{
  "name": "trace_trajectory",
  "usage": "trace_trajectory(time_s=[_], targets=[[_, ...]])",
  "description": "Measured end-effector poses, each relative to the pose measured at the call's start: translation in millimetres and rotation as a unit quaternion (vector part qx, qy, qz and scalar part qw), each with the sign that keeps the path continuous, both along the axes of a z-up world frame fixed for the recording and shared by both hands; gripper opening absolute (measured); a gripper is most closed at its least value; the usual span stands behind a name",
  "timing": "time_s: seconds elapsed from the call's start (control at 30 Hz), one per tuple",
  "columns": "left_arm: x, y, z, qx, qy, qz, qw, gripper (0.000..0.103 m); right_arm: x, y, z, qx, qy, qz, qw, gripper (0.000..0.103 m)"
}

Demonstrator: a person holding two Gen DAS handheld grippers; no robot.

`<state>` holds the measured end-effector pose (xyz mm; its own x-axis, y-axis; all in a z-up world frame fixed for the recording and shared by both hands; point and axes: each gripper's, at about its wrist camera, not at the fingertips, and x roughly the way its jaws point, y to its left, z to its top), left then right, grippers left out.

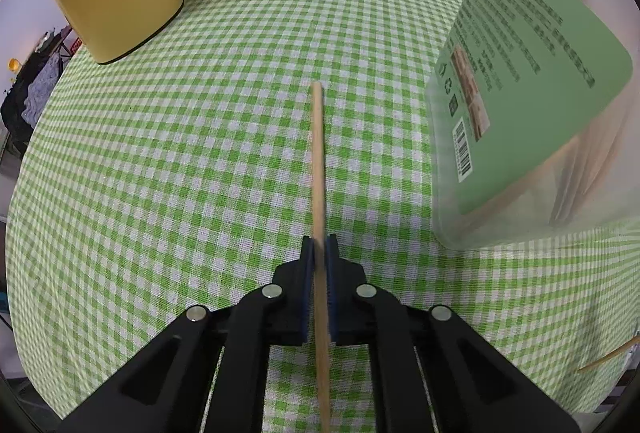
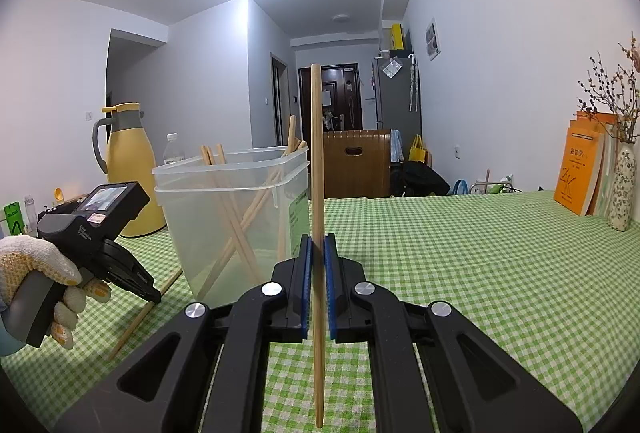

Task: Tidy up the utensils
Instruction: 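Grasp the remaining bamboo chopstick with the left tool while the right tool holds its chopstick upright, then carry both upright chopsticks over the clear plastic box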

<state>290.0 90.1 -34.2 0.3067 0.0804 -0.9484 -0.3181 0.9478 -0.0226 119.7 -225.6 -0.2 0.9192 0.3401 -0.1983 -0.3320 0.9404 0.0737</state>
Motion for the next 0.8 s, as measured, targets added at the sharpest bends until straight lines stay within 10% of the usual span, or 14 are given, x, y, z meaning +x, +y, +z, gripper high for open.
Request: trace_trajectory(time_s=[0.33, 0.8], targets=[[-13, 18, 5, -0.025, -0.013, 0.001, 0.9996, 0.004, 0, 0, 0, -0.002, 0.001, 0.001, 1.0, 0.007], [-68, 33, 75, -0.021, -0.171, -0.012, 0.9849, 0.004, 4, -3, -2, 0.014, 0.007, -0.005, 1.0, 0.007]])
